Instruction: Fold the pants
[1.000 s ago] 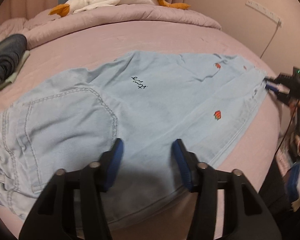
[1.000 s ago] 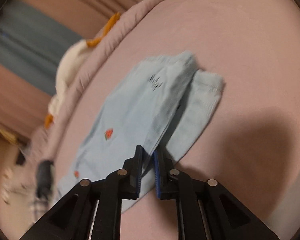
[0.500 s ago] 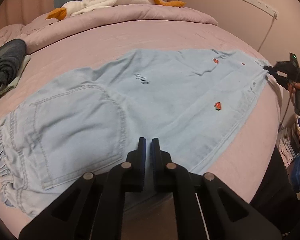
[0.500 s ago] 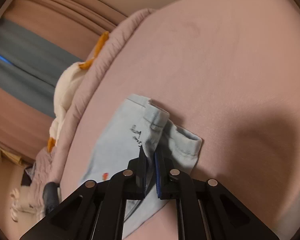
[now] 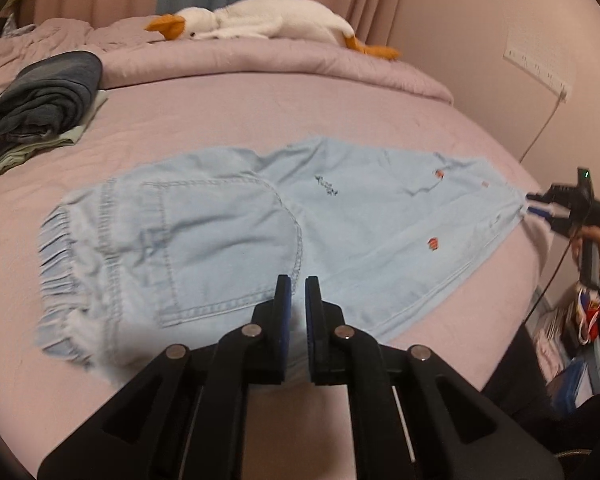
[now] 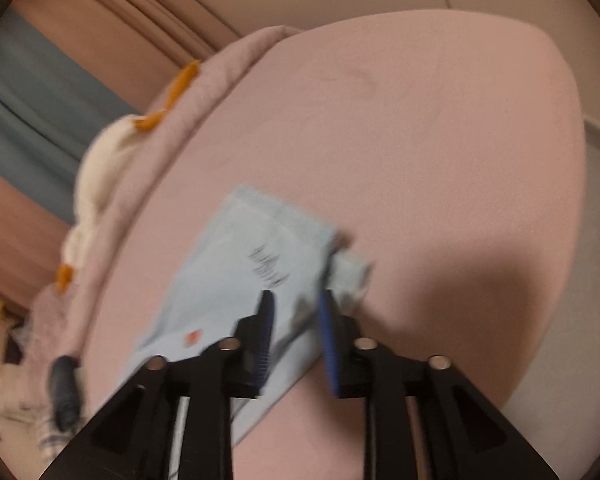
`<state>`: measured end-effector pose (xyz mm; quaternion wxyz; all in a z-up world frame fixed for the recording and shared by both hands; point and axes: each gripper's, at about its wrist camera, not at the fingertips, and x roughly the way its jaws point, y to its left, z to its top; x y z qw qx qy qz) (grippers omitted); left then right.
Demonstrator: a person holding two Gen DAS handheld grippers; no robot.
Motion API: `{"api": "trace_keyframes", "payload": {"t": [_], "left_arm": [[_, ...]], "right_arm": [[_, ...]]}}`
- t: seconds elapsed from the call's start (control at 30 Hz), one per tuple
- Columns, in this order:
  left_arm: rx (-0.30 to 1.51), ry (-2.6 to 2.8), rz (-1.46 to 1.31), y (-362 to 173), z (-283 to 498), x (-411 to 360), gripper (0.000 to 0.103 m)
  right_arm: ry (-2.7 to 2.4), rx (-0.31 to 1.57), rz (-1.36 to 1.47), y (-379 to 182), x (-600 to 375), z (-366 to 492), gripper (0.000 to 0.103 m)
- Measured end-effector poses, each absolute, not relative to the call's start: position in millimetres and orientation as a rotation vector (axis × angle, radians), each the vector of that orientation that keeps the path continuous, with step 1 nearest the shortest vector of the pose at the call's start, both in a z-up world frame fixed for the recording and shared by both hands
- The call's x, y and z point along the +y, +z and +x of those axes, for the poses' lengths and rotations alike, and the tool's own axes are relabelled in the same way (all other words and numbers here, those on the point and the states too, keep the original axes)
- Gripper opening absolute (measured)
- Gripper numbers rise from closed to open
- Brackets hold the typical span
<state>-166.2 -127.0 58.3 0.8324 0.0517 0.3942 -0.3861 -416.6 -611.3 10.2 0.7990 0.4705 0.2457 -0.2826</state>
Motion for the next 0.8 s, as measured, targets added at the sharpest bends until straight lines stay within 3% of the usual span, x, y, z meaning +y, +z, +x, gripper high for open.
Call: {"api": "trace_keyframes", "payload": {"t": [0.27, 0.37, 0.4, 0.47, 0.53, 0.63, 0.73, 0.8], "left_arm": [[0.814, -0.75, -0.031, 68, -164, -90, 0.024], [0.819, -0.712, -0.07, 66, -163, -75, 0.024], [0.822, -0.702, -0.081, 66, -162, -71, 0.024], [0.821, -0.682, -0.096, 66, -162, -63, 0.024], [0.819, -0.664, -0.114, 66, -161, -53, 0.024], [0.813, -0.647, -0.137, 68, -159, -43, 0.025], [0.805, -0.616, -0.171, 70, -161, -28, 0.027], [0.802, -0.587, -0.204, 72, -162, -15, 0.036]], "right_arm": [[-0.413, 0.621, 1.074, -13, -576, -390, 0.027], [-0.39, 0.63, 1.107, -23, -577, -379, 0.027], [-0.378, 0.622, 1.113, -23, -578, -380, 0.024], [-0.369, 0.612, 1.109, -22, -578, -384, 0.008], [-0.372, 0.595, 1.102, -15, -575, -389, 0.006], [-0.397, 0.603, 1.075, -7, -568, -391, 0.006], [-0.441, 0.727, 1.034, -21, -570, -377, 0.006], [-0.473, 0.719, 1.025, -13, -569, -379, 0.013]]}}
